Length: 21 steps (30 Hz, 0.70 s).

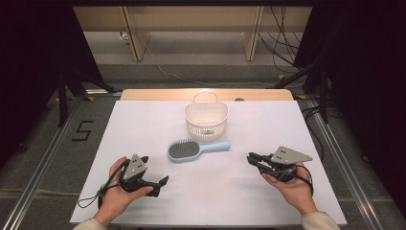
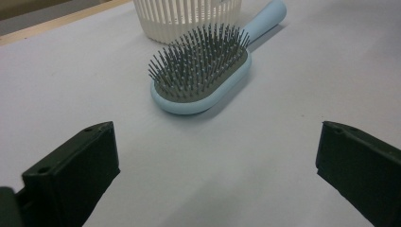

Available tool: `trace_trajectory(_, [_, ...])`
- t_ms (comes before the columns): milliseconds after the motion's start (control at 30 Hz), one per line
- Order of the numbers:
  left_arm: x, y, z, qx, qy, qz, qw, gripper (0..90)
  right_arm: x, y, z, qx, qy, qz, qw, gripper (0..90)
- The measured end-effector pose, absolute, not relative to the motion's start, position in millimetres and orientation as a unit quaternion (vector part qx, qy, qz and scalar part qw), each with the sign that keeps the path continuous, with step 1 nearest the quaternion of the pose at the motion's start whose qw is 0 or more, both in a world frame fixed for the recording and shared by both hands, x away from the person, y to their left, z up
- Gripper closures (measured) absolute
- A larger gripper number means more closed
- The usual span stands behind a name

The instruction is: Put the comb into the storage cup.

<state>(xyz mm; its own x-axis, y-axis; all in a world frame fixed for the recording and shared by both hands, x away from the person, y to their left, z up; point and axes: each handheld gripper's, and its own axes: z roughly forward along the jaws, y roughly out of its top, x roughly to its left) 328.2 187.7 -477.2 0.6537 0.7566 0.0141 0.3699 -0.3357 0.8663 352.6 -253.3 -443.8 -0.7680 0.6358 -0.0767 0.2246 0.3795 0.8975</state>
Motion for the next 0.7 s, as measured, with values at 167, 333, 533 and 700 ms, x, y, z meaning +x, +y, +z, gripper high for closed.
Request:
trace_trajectory(167, [328.1,187.6,-477.5,0.788,0.359,0.212,0.454,0.0,374.3,-230.4,-439.9,0.265,0.828,0.445,0.214,90.0])
trace_trajectory(333, [328.1,188.4,-477.6,0.787,0.359,0.211,0.455,0.0,397.6,-211.6,-440.0,0.272,0.835,0.430,0.208,90.0])
trace_trajectory(533, [327.6,188.8,-477.5,0.786,0.360,0.210,0.456,0.0,437.9,-191.3,-449.9,0.303,0.842,0.398,0.202,90.0])
trace_trajectory(700, [327.7,189.6,-477.7,0.785,0.360,0.210,0.458,0.0,457.6,-187.1,-460.2,0.326,0.844,0.378,0.198,90.0])
